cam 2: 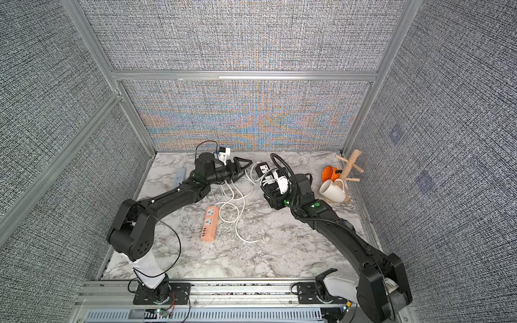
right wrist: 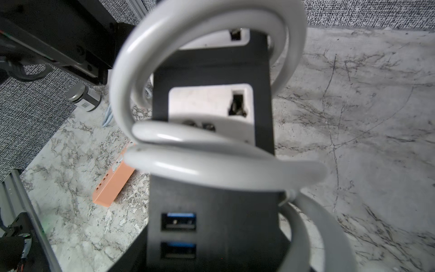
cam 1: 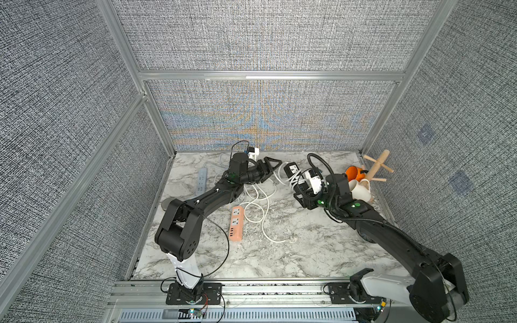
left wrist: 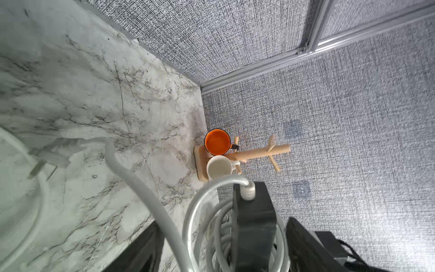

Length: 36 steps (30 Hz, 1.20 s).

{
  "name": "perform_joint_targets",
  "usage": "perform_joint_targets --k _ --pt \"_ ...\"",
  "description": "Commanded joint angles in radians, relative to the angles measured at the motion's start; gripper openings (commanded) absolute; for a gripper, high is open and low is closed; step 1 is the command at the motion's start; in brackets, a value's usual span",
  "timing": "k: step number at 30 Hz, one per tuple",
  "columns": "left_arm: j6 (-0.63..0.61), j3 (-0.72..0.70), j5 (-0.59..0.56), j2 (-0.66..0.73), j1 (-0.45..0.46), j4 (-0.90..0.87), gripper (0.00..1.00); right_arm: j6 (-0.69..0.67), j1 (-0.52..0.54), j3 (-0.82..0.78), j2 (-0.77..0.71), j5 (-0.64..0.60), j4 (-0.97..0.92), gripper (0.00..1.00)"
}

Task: Unwrap the cord wrapped around the power strip
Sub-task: Adjust the power strip.

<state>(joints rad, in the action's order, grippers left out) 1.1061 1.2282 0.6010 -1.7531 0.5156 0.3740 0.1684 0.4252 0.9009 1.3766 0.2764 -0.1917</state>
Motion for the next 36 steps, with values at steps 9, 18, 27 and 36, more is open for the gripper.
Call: perform_joint_targets --k 9,18,27,36 --pt "-0.431 0.227 -0.111 0.066 0.001 -0.57 1.0 0.01 -0.016 0.102 0.004 -0.008 -0.146 0.31" --pt "-0.404 0.196 -0.014 0.052 0.008 -0.539 1.0 0.031 -0.026 0.151 0.02 0.025 -0.123 0.3" --pt "0.019 0.088 0.117 0.009 0.004 0.06 0.94 -0.005 -0.026 0.182 0.042 0.04 -0.156 0.28" --pt "0.022 0.12 0.095 -0.007 0.01 0.05 0.75 -0.027 -0.026 0.182 0.06 0.029 -0.171 0.24"
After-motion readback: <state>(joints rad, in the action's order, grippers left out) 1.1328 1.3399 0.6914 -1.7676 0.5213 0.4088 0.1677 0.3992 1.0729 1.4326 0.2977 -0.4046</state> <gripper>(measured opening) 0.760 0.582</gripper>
